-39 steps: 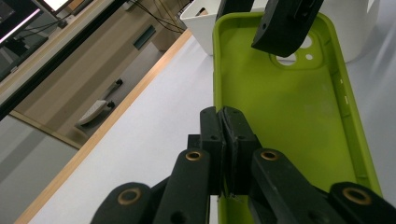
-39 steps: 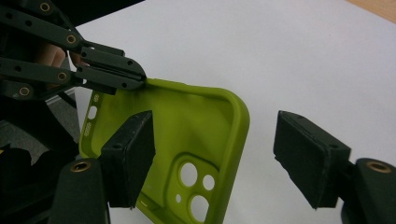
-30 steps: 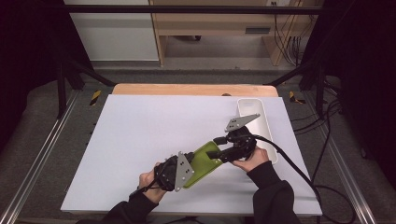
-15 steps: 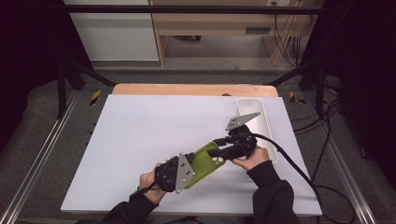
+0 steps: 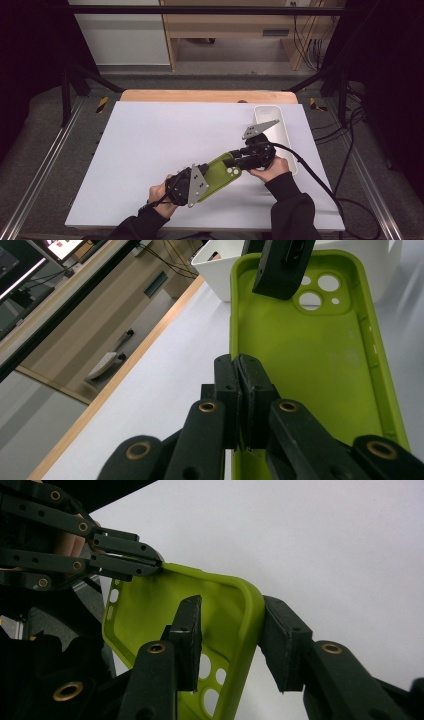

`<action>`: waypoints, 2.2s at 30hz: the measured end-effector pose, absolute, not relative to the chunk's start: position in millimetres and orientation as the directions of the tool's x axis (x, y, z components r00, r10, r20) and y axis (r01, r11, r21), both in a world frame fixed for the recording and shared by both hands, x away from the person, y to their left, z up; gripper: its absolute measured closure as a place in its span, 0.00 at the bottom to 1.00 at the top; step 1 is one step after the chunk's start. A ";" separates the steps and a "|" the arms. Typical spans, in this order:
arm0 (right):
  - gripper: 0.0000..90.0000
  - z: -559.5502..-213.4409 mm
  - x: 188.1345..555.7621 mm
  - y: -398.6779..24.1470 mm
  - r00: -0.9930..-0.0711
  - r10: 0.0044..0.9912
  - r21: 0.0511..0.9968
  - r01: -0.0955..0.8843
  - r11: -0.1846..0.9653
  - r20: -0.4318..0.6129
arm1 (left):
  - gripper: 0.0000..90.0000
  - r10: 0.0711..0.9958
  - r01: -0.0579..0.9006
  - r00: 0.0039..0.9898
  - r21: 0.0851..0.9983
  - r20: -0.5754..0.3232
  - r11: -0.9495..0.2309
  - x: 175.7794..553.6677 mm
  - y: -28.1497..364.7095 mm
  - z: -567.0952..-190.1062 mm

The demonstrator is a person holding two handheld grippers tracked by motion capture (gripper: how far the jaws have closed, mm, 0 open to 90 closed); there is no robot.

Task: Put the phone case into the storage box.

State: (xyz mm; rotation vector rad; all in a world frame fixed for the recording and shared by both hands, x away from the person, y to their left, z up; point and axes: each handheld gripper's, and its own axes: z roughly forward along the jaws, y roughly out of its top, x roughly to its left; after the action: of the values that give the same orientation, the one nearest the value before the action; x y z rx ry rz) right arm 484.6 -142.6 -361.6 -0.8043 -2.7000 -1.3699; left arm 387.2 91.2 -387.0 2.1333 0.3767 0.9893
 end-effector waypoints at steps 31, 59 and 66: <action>0.86 -359.5 486.4 -150.9 -0.836 0.448 0.721 0.520 0.458 0.318 | 0.98 0.517 -0.052 0.654 0.715 0.552 -0.697 387.3 90.6 -388.7; 0.88 -358.3 484.5 -151.0 -0.828 0.459 0.725 0.528 0.443 0.323 | 0.93 0.539 -0.014 0.680 0.744 0.497 -0.668 392.3 93.6 -388.1; 0.88 -357.3 485.2 -152.1 -0.816 0.493 0.733 0.529 0.427 0.302 | 0.73 0.597 0.041 0.701 0.814 0.390 -0.580 397.7 103.3 -381.5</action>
State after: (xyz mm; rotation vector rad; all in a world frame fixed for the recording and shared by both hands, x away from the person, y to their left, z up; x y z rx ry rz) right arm 485.2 -152.1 -357.3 -0.9384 -2.6183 -1.3697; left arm 397.7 103.3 -381.5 2.0682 0.4873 0.8407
